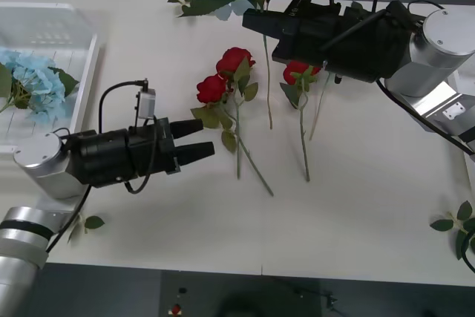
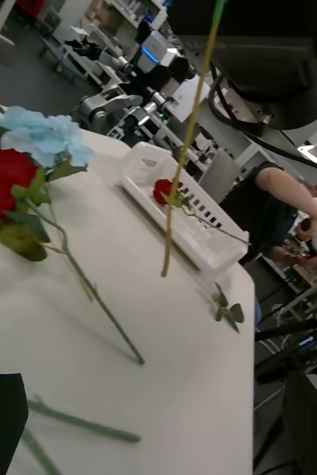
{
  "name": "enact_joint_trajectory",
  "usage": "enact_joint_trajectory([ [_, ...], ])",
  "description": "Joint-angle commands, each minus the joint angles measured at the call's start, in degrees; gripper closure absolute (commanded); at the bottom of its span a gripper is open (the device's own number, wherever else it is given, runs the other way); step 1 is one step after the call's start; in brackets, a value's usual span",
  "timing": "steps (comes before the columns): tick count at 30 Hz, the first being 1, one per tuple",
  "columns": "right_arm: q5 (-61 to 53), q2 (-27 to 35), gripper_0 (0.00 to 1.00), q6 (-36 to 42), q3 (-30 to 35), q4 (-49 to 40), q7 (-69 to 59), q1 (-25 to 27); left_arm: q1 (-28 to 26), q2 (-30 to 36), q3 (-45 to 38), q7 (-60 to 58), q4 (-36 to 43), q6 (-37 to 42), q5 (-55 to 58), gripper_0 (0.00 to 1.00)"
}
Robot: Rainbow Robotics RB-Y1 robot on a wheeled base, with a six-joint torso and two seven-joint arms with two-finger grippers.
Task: Put the red flowers into the right box and the blue flowers into the left box
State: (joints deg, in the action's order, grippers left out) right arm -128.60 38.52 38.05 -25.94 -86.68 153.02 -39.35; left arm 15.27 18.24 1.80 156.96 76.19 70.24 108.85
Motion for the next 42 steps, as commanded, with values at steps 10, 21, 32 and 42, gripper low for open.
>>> enact_joint_trajectory([
  [10,-0.87,-0.11,1.00,1.76,-0.16,-0.78,1.98,-2.92,5.82,-9.10,3.65,-1.96,-1.31,-2.83,-2.24,0.00],
  [21,-0.87,-0.29,1.00,3.17,-0.16,-0.78,-0.35,-3.45,8.99,-9.54,6.37,-1.96,-1.31,-10.21,-2.68,0.06],
  [32,-0.78,-0.29,1.00,3.70,-0.25,-0.78,-1.32,-3.36,12.15,-9.54,8.39,-1.96,-1.31,-15.92,-2.77,1.00],
  [42,-0.34,-0.29,1.00,3.96,-0.25,-0.78,-1.94,-3.36,12.15,-9.01,8.31,-1.96,-1.31,-17.42,-2.68,1.00],
])
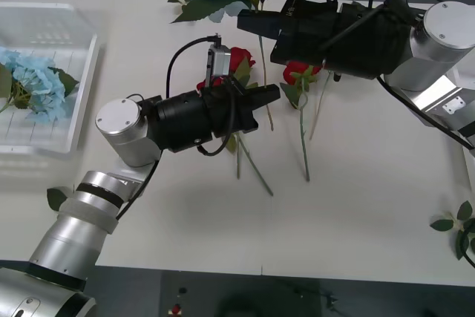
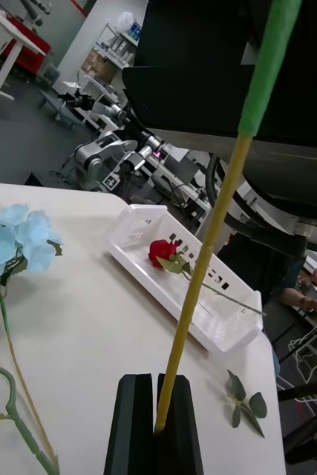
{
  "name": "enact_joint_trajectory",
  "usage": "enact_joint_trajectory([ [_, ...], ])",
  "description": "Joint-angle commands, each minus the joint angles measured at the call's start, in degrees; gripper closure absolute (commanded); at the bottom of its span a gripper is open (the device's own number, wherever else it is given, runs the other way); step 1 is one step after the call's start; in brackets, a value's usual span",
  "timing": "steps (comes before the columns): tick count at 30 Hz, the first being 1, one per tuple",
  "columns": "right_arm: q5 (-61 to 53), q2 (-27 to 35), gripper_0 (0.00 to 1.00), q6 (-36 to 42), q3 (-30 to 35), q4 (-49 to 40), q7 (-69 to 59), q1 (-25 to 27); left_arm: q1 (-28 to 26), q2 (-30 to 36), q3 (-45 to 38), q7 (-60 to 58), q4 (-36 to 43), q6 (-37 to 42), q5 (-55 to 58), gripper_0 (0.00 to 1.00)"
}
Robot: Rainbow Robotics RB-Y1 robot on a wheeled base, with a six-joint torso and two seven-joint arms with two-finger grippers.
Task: Put the red flowers into the right box and the blue flowers into the left box
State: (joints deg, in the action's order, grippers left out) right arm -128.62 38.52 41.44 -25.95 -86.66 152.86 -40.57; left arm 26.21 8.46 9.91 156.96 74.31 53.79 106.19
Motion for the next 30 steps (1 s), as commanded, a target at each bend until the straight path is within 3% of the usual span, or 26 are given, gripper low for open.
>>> enact_joint_trajectory([
  [1,-0.31,-0.29,1.00,0.57,-0.25,-0.79,-1.87,-2.24,1.21,0.85,0.29,-1.96,0.57,-0.96,0.15,1.00],
  [5,-0.31,-0.29,1.00,0.57,-0.42,-0.79,-2.30,-2.24,1.21,1.47,0.11,-1.96,0.57,-1.23,1.03,1.00],
  [6,-0.31,-0.29,0.93,0.57,-0.42,-0.79,-2.39,-2.15,1.21,1.56,0.02,-1.96,0.57,-1.23,1.21,1.00],
  [7,-0.31,-0.29,0.69,0.57,-0.42,-0.79,-2.57,-2.24,1.21,1.64,-0.06,-1.96,0.57,-1.23,1.30,1.00],
  [9,-0.31,-0.29,0.03,0.57,-0.42,-0.79,-2.92,-2.24,1.13,2.17,-0.41,-1.96,0.57,-1.23,1.73,1.00],
  [15,-0.31,-0.29,0.00,0.57,-0.42,-0.79,-3.10,-2.24,0.25,4.55,-1.73,-1.96,0.57,-1.05,4.64,1.00],
  [23,-0.31,-0.11,0.00,0.48,-0.33,-0.79,-3.80,-2.15,-2.74,13.25,-8.59,-1.96,0.57,-0.79,11.49,1.00],
  [30,-0.31,2.88,0.00,0.74,-0.42,-0.79,-6.35,-2.24,-2.48,20.28,-16.67,-1.96,0.66,-0.70,5.51,1.00],
])
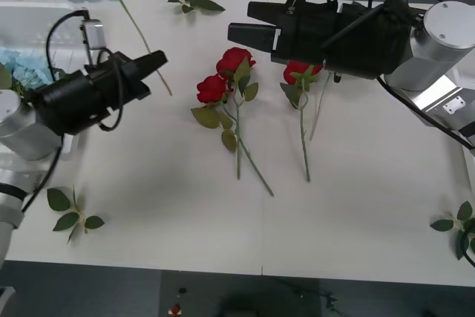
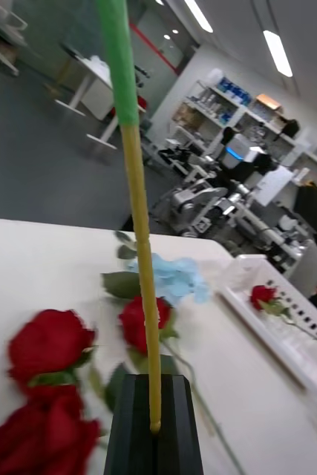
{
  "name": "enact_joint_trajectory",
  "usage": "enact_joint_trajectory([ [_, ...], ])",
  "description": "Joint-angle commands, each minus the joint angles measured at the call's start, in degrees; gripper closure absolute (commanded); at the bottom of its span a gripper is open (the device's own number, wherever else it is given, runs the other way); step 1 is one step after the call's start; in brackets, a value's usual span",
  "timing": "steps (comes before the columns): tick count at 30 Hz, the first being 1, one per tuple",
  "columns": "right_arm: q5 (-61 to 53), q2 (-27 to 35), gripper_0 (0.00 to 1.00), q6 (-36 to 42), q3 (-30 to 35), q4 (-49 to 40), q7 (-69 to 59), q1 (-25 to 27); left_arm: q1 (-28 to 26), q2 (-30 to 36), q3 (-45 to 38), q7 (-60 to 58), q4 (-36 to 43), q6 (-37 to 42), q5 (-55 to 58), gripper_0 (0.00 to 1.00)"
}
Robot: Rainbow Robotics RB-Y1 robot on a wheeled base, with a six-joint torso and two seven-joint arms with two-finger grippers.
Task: Put the red flowers into the right box and the blue flowers into the left box
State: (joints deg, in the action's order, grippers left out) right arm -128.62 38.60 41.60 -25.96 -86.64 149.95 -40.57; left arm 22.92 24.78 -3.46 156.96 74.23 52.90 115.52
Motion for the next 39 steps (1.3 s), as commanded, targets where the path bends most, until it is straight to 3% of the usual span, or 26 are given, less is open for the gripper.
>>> enact_joint_trajectory([
  [1,-0.23,4.20,0.00,1.38,-0.50,-0.81,-5.63,-2.41,0.98,5.72,-4.36,-1.96,0.74,0.10,-5.30,1.00],
  [9,2.67,14.13,0.00,3.93,-3.84,-0.81,-20.84,-4.96,0.55,13.72,-11.30,-5.18,0.65,1.24,-15.41,1.00],
  [16,2.67,22.75,0.00,-0.29,-14.38,0.16,-41.40,-8.82,-2.18,19.69,-25.01,-16.34,0.74,9.50,-27.28,1.00],
  [24,3.20,22.57,0.00,-2.84,-26.51,11.23,-64.43,-16.38,-4.99,21.80,-34.68,-19.15,0.65,12.84,-38.44,1.00],
  [28,5.66,20.90,0.00,-3.02,-32.31,18.35,-70.76,-21.66,-5.52,22.15,-36.79,-19.41,0.74,12.76,-43.10,1.00],
  [33,11.73,18.18,0.00,-2.66,-34.86,25.03,-77.09,-25.00,-5.52,22.15,-36.18,-19.41,0.74,12.76,-45.03,0.99],
  [35,14.89,17.38,0.00,-1.87,-34.86,26.88,-79.11,-25.52,-5.69,22.15,-35.82,-19.41,0.74,12.67,-45.21,0.83],
  [37,19.02,16.51,0.00,-0.12,-34.86,28.90,-81.92,-26.32,-5.78,22.15,-35.82,-19.41,0.74,11.96,-45.21,0.24],
  [39,21.48,15.98,0.00,0.94,-34.86,29.86,-83.77,-26.93,-5.87,22.15,-35.82,-19.41,0.74,11.79,-45.21,0.03],
])
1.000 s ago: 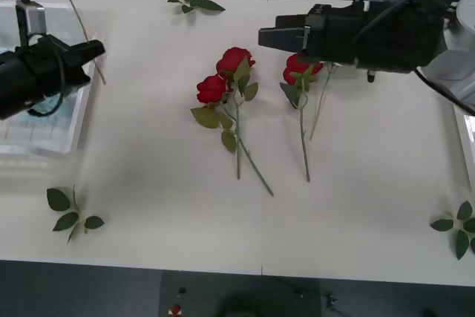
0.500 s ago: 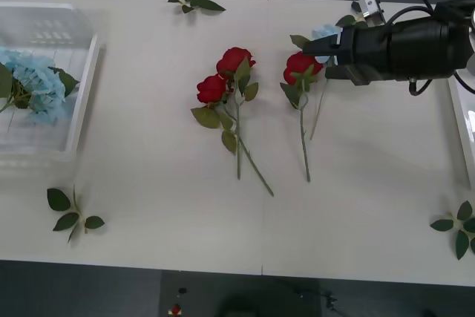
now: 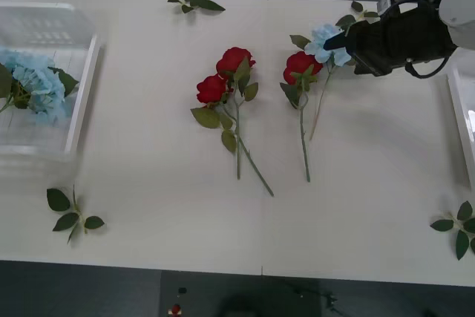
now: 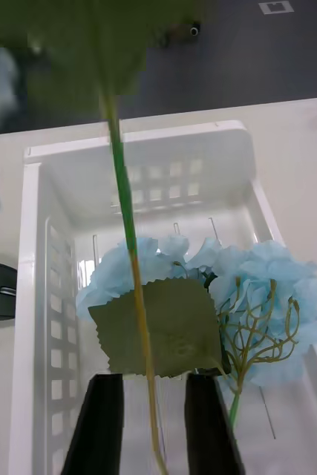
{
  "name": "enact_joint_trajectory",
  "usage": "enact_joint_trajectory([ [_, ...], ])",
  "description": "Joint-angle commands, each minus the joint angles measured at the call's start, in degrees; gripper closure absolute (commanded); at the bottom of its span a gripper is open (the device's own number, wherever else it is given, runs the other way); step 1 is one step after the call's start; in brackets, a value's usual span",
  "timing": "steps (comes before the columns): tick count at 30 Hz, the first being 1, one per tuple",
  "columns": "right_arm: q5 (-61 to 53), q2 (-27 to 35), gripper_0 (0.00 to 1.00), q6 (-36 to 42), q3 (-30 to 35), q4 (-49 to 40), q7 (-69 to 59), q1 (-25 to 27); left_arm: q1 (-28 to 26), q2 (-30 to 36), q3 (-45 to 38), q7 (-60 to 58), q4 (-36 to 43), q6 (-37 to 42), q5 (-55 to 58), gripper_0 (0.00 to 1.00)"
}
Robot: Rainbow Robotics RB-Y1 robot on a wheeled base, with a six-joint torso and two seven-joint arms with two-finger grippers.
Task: Put the red flowers into the right box and the blue flowers into the left box
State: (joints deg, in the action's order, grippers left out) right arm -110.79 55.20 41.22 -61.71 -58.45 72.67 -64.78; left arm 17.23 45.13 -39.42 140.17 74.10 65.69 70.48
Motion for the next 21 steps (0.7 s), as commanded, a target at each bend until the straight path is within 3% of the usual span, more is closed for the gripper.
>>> enact_joint_trajectory([
  [1,4.80,-0.97,0.00,2.11,0.89,2.11,-7.63,-2.98,-0.18,1.80,0.13,-2.62,0.87,-0.92,0.01,0.00],
  [6,11.92,-3.08,0.00,5.89,0.89,4.13,-14.93,-4.39,-0.09,1.80,0.13,-2.27,0.87,1.81,4.66,0.00],
  [13,20.00,-7.48,0.00,4.40,0.89,5.63,-22.66,-4.65,1.31,1.80,3.74,-2.18,1.75,7.78,15.65,0.00],
  [21,30.37,-14.33,0.00,2.73,0.89,11.08,-29.25,-5.18,8.61,1.19,14.28,-5.08,1.75,7.17,19.17,0.00],
])
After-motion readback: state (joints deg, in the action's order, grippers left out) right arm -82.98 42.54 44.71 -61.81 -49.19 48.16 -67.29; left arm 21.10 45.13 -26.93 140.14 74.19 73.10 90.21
